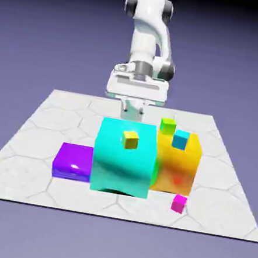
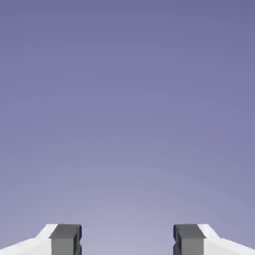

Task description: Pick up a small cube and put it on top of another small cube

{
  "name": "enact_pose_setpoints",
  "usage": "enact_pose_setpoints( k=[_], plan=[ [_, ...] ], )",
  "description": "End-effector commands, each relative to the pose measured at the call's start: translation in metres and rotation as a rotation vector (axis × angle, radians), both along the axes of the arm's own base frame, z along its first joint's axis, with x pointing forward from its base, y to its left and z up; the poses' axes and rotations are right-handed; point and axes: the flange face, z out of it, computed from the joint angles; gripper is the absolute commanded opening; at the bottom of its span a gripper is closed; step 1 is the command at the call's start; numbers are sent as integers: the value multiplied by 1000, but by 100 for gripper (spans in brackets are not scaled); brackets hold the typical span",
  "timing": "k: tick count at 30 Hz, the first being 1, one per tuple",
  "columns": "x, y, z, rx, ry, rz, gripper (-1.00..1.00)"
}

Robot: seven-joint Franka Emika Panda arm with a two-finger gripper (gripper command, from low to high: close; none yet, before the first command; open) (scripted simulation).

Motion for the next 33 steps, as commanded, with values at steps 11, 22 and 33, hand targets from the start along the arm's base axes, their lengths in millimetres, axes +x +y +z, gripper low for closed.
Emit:
enact_pose_setpoints(
  k=[11, 22, 33],
  plan=[
    [83, 58, -83, 165, 468, -122, 0],
    [122, 139, -198, 250, 959, -268, 0],
    [105, 206, -321, 254, 1304, -376, 0]
  ],
)
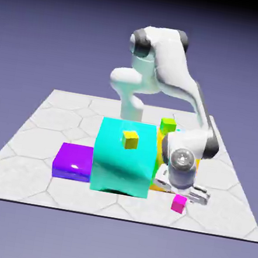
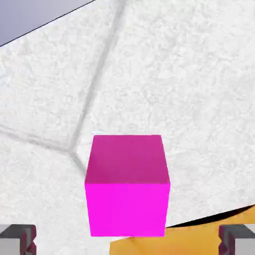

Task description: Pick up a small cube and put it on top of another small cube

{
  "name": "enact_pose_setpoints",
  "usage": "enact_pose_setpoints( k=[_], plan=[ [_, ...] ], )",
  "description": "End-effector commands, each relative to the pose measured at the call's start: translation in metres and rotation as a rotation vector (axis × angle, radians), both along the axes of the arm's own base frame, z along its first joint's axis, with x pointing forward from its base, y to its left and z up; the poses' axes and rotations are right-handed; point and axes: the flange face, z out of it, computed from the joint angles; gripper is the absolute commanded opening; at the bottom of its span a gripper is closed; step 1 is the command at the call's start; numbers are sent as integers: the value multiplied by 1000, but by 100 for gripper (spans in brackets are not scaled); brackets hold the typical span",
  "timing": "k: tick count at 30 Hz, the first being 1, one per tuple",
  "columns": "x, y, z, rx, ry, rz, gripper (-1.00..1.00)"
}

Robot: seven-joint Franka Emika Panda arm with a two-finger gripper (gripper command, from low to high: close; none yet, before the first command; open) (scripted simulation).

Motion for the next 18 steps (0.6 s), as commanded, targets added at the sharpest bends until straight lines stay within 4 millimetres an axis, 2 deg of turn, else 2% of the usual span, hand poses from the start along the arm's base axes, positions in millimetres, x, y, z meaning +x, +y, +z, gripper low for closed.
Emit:
enact_pose_setpoints(
  k=[1, 2, 3, 4, 7, 8, 9, 12, 18],
  plan=[
    [-8, 3, -18, -1, 0, 0, 0],
    [-11, 4, -24, -1, 0, 0, 0],
    [-11, 4, -24, -1, 0, 0, -100],
    [-11, 4, -24, -1, 0, 0, -100],
    [12, -6, 31, -1, 0, 0, -100],
    [9, 11, 47, 7, -7, 46, -100],
    [4, 25, 65, 23, -15, 122, -100],
    [-12, 44, 122, 62, -36, 358, -100],
    [-59, 64, 230, 69, -52, 803, -100]
  ],
)
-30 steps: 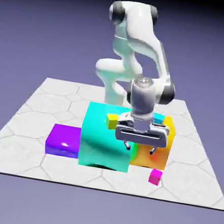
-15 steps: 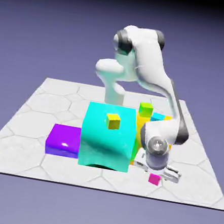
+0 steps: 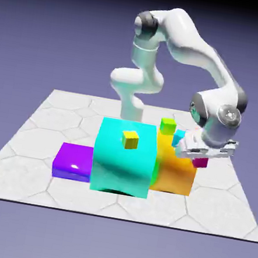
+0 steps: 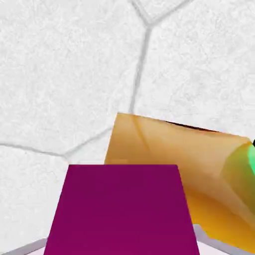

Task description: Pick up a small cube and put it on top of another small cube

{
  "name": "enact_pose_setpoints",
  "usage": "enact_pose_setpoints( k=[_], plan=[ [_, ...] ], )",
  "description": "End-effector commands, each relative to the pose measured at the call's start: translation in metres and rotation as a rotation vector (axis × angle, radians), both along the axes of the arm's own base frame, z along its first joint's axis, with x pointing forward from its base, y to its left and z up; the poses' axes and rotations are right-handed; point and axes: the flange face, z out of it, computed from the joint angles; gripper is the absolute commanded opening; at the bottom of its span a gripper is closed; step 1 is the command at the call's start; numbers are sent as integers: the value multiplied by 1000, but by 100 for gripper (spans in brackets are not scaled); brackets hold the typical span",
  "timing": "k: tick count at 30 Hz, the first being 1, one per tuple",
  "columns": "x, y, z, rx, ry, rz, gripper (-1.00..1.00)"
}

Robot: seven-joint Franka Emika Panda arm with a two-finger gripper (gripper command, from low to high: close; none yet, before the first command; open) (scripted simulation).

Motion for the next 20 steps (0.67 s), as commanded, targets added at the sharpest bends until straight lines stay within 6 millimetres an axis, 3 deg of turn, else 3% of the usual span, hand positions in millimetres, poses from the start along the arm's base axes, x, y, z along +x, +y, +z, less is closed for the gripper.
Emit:
enact_pose_setpoints(
  k=[1, 6, 7, 11, 17, 18, 20],
  plan=[
    [-9, 1, 17, -11, -5, 70, -100],
    [-59, -3, 95, -94, -9, 374, -100],
    [-45, -21, 86, -87, 3, 326, -100],
    [-43, -24, 84, -86, 5, 319, -100],
    [-63, -41, 22, -86, 5, 319, -100],
    [-63, -41, 22, -86, 5, 319, 100],
    [-59, -38, 33, -86, 5, 319, 100]
  ],
)
